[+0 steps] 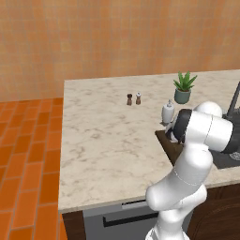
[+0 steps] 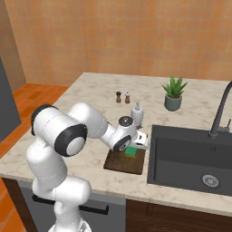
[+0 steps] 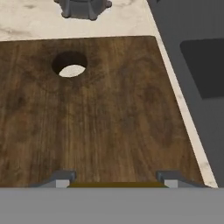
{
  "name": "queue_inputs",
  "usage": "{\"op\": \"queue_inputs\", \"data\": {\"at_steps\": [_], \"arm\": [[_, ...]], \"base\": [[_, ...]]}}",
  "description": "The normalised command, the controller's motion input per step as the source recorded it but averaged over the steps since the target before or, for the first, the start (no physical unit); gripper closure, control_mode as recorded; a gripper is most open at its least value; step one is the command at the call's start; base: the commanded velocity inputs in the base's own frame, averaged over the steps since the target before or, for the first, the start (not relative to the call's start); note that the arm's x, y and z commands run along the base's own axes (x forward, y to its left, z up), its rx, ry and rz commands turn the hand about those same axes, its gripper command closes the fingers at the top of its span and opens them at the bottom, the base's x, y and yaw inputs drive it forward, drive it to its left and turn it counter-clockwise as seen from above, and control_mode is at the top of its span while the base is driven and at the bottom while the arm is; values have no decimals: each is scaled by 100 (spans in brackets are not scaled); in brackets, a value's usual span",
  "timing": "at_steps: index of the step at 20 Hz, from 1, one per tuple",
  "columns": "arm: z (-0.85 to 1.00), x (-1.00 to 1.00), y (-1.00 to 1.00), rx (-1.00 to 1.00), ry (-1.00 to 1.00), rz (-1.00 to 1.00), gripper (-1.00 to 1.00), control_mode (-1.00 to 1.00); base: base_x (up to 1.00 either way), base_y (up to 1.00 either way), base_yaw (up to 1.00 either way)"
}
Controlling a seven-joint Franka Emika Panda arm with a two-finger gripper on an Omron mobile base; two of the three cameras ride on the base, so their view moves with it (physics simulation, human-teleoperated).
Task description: Pick up the sponge from the counter and clean the cutting board by briefly scrubbing or pressing down on the cutting board. Once finished, release the sponge.
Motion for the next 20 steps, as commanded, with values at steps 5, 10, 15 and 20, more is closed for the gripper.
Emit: {"op": "queue_inputs", "data": {"at_steps": [5, 10, 15, 20], "arm": [[0, 49, 7, 0, 0, 0, 100, -100], [-1, -15, 7, 0, 0, 0, 100, -100], [-14, -79, 12, 0, 0, 0, 100, -100], [-12, -47, 38, -1, 0, 0, 100, -100]], "base": [[0, 0, 0], [0, 0, 0], [0, 0, 0], [0, 0, 0]]}}
